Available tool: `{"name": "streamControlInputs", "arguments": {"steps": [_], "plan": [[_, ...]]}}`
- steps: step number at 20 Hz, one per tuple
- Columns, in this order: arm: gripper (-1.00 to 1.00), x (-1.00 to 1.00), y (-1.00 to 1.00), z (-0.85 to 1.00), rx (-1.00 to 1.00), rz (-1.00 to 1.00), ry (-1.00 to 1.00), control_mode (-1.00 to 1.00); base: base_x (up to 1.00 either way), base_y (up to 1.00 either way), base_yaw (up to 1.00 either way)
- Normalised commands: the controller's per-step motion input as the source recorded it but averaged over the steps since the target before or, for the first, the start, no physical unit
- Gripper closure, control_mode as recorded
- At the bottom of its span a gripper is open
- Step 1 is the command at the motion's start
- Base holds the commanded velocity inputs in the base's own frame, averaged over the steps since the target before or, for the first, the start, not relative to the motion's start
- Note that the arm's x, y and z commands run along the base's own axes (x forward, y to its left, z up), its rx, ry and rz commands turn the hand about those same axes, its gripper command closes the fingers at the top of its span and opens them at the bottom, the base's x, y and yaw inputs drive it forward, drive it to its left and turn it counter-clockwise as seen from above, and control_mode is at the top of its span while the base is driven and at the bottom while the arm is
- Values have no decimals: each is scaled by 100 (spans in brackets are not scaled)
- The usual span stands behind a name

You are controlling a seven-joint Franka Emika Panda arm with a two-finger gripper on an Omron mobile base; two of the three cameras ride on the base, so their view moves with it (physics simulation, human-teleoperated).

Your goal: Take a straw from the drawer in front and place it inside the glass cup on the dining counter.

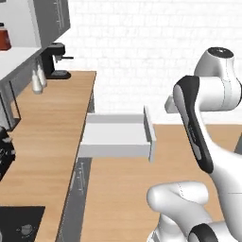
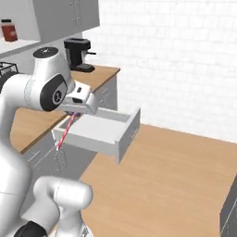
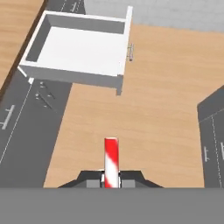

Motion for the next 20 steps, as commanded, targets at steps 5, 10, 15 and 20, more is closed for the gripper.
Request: {"name": "streamControlInputs", "arguments": {"steps": [5, 10, 15, 20], "plan": [[100, 0, 0, 0, 0, 0, 0, 100, 0, -48, -87], [100, 0, 0, 0, 0, 0, 0, 100, 0, -57, -84], [100, 0, 0, 0, 0, 0, 0, 100, 5, -46, -70], [100, 0, 0, 0, 0, 0, 0, 100, 37, -33, -45]]}}
